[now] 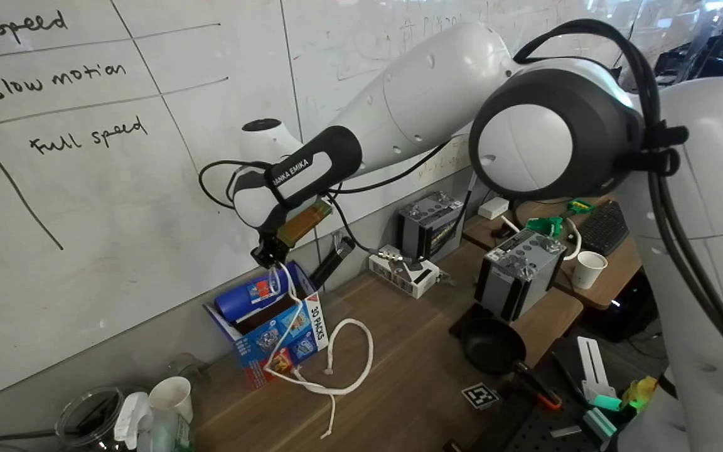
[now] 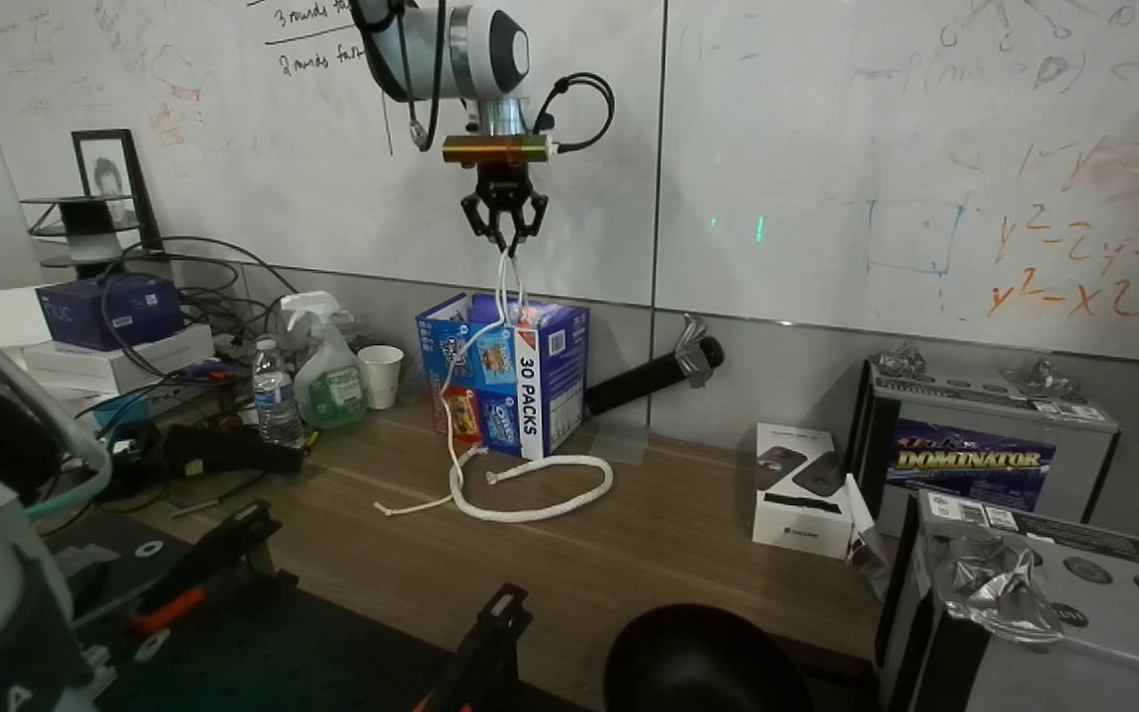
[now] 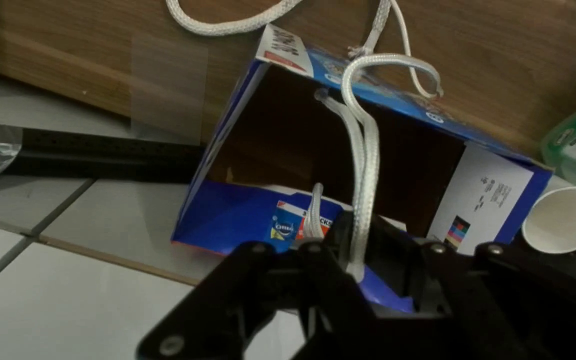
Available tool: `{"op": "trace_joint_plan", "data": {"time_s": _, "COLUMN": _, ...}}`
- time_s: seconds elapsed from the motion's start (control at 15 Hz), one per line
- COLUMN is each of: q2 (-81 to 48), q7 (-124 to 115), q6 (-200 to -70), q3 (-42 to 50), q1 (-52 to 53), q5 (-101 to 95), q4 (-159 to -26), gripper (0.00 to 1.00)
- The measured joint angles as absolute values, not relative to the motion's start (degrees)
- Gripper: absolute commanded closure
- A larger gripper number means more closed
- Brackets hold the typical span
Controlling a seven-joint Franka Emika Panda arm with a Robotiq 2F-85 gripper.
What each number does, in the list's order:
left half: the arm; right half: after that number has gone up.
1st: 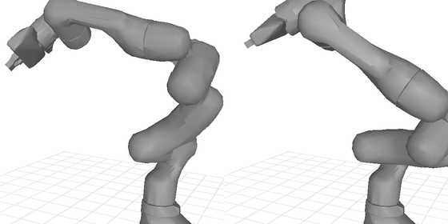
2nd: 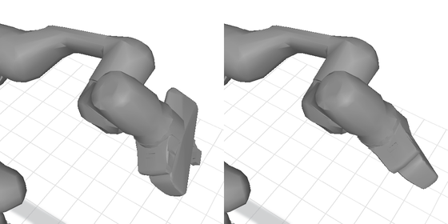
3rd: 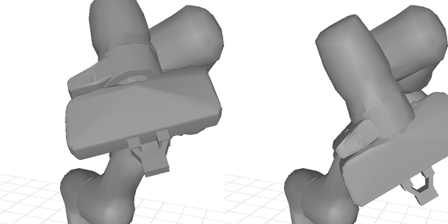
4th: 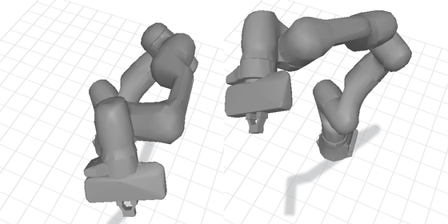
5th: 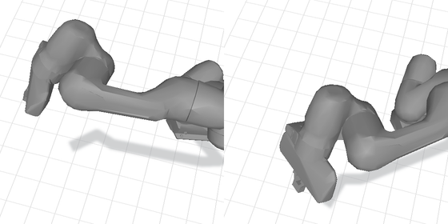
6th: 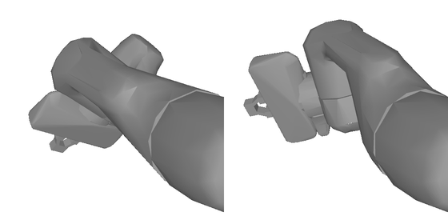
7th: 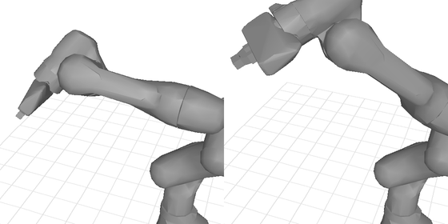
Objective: Pick up the ropes and put them in the blue box.
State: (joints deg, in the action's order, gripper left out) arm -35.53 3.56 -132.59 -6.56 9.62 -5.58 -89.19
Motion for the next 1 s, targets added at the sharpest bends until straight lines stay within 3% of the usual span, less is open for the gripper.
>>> {"op": "trace_joint_plan", "data": {"time_s": 0.87, "q2": -45.2, "q7": 3.8, "q6": -128.0, "q3": -6.1, "q1": 9.7, "q5": -5.6, "q4": -78.8, "gripper": 0.94}}
{"op": "trace_joint_plan", "data": {"time_s": 0.93, "q2": -46.2, "q7": 3.8, "q6": -127.6, "q3": -6.0, "q1": 9.7, "q5": -5.6, "q4": -77.6, "gripper": 0.63}}
{"op": "trace_joint_plan", "data": {"time_s": 1.0, "q2": -47.1, "q7": 3.8, "q6": -127.2, "q3": -5.9, "q1": 9.7, "q5": -5.6, "q4": -76.4, "gripper": 0.62}}
